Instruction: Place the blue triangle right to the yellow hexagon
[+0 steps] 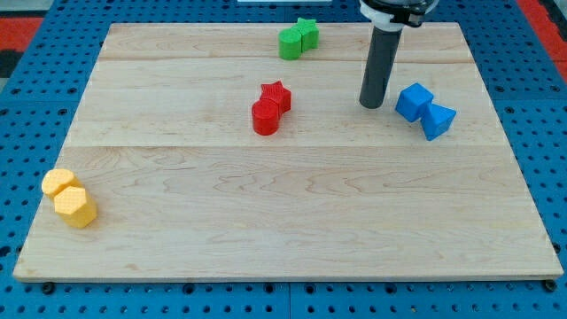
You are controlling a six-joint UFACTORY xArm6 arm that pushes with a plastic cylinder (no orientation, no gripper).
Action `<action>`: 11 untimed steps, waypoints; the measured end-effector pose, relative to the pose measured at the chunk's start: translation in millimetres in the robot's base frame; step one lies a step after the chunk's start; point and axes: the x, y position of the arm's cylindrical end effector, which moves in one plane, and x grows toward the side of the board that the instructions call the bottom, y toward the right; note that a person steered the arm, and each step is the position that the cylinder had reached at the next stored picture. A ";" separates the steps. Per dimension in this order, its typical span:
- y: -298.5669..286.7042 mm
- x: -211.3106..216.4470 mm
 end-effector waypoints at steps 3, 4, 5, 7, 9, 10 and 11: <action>26.2 -22.3; 45.9 -23.6; 71.3 -22.9; 95.6 10.3; 101.0 59.2; 99.3 62.0; 97.4 62.0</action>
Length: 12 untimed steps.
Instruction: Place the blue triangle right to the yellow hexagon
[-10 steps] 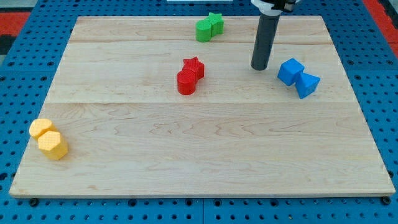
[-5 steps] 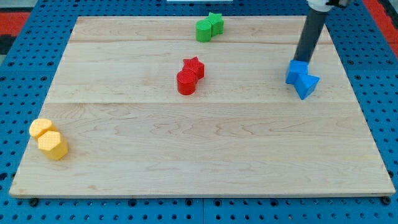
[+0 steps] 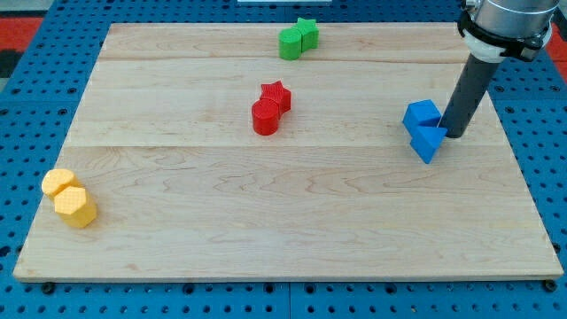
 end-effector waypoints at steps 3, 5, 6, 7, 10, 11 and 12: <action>-59.9 52.5; -147.3 58.3; -196.2 69.1; -227.0 86.0; -339.1 133.5; -366.8 139.1; -382.8 140.4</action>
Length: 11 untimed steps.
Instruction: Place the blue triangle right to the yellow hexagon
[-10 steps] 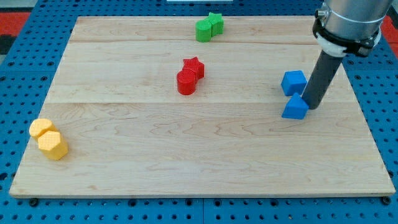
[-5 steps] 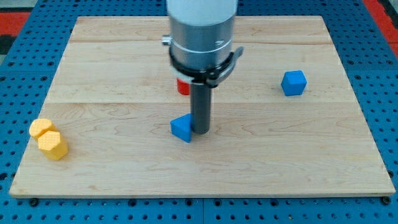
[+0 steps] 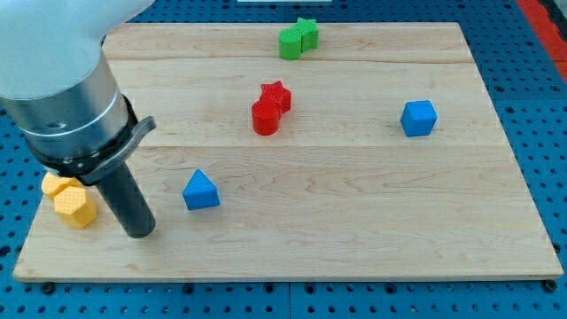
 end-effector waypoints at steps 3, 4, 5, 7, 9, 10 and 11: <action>124.5 -14.2; 137.7 -38.3; 100.2 -51.0; 10.1 -51.7; 31.9 -65.8; 91.6 -82.8; 160.6 -90.3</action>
